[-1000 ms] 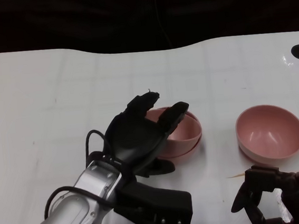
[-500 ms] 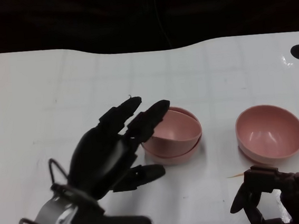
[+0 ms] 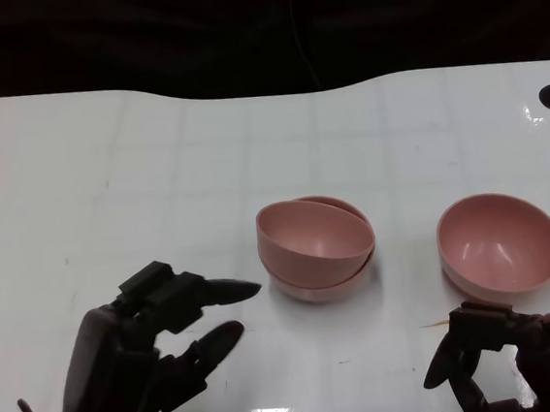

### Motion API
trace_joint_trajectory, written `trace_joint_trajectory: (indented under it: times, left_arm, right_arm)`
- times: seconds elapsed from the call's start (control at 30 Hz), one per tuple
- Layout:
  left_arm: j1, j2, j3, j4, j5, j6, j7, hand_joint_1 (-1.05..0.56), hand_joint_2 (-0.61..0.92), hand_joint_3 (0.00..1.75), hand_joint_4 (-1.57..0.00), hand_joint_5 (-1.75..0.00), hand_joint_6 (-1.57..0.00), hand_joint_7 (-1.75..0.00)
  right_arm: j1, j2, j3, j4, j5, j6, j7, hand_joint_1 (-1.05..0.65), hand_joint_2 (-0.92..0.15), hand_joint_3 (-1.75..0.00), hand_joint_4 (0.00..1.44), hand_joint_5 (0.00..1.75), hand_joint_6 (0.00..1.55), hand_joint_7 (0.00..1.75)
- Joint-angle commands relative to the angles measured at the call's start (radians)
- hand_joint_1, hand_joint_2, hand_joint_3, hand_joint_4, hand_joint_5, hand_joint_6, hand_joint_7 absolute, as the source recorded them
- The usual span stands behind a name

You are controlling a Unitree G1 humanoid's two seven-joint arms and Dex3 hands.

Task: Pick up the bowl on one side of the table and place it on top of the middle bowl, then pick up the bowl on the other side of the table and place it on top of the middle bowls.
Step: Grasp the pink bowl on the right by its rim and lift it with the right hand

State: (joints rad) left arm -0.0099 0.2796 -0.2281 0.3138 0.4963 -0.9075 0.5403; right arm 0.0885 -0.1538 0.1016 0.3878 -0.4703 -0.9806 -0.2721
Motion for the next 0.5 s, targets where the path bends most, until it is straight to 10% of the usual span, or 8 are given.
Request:
trace_joint_trajectory:
  times: [0.03, 0.23, 0.43, 0.5]
  left_arm:
    - [0.02, -0.016, 0.026, 0.023, -0.079, -0.052, -0.04, -0.05, 0.56, 0.93, -0.7, -1.39, -0.78, -1.03]
    - [0.082, -0.033, 0.042, 0.02, -0.278, -0.042, -0.195, 0.0, 0.37, 1.36, -0.87, -1.62, -0.89, -1.31]
    - [0.104, -0.052, 0.063, 0.018, -0.383, -0.019, -0.332, 0.01, 0.34, 1.43, -0.89, -1.65, -0.9, -1.35]
    - [0.121, -0.048, 0.051, 0.025, -0.486, 0.01, -0.43, -0.03, 0.38, 1.37, -0.93, -1.72, -0.85, -1.49]
  right_arm:
    - [0.002, -0.012, -0.009, -0.013, 0.017, 0.005, -0.002, 0.02, -0.18, -1.55, 0.85, 1.7, 0.9, 1.25]
    - [-0.002, -0.012, -0.008, -0.008, 0.034, 0.0, 0.004, 0.04, -0.17, -1.56, 0.85, 1.68, 0.89, 1.25]
    - [-0.004, -0.013, -0.02, -0.007, 0.047, -0.002, -0.002, 0.05, -0.17, -1.56, 0.85, 1.67, 0.89, 1.25]
    - [-0.006, -0.013, -0.039, -0.009, 0.062, 0.0, -0.011, 0.01, -0.39, -1.16, 0.79, 1.37, 0.84, 0.97]
